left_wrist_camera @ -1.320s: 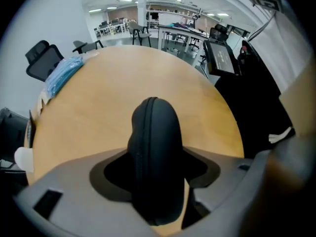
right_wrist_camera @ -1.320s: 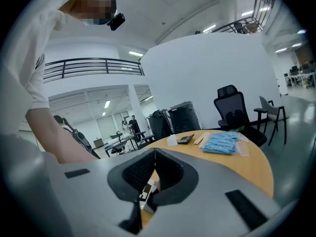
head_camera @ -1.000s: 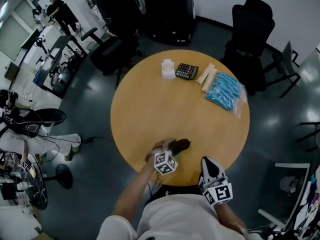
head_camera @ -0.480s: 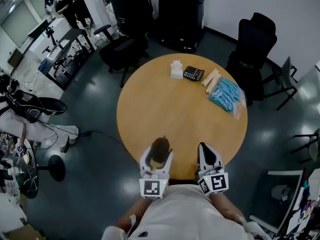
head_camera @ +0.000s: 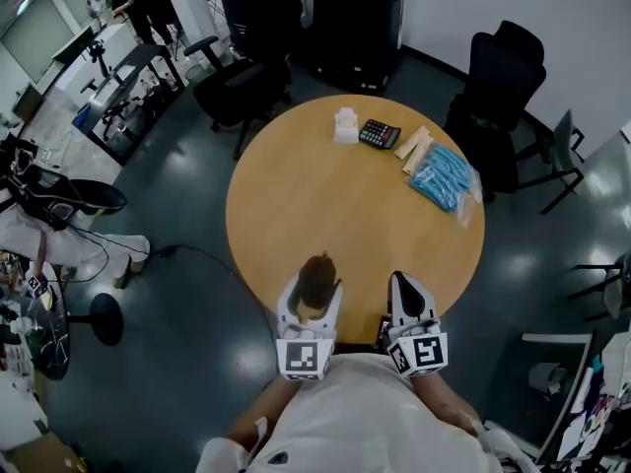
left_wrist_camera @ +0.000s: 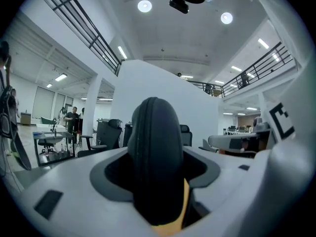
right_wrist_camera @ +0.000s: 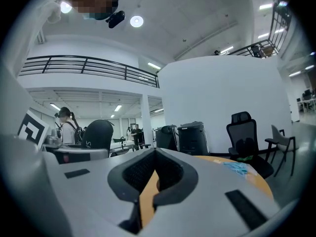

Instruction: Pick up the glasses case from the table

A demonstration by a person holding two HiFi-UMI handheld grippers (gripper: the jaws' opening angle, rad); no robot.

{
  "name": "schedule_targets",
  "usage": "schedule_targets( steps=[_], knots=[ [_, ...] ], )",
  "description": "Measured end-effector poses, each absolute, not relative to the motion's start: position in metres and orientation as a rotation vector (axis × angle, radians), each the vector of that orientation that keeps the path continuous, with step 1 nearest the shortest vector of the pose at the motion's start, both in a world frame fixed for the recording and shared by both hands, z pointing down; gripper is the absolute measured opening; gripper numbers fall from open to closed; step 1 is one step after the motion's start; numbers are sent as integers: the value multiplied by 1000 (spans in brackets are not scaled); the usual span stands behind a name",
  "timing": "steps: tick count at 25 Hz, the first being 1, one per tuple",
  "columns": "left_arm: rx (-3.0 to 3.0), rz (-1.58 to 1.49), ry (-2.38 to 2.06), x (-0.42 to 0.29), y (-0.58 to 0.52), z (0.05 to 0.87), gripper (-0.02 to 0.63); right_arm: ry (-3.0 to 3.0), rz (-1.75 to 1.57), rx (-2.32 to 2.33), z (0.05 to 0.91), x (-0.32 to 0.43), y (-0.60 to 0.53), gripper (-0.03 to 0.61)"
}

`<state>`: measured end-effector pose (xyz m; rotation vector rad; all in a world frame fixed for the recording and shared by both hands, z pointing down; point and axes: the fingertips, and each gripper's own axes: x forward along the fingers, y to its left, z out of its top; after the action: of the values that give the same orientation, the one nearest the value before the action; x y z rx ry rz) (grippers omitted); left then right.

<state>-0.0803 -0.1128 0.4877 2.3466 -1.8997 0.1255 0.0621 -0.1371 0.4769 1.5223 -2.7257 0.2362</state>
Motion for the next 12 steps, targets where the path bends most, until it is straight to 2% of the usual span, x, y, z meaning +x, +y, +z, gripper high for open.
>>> schedule_targets(
  steps=[12],
  knots=[
    [2404,196,-1841,-81,-112,501,284,-2725,228,1505,479,50,-135,15]
  ],
)
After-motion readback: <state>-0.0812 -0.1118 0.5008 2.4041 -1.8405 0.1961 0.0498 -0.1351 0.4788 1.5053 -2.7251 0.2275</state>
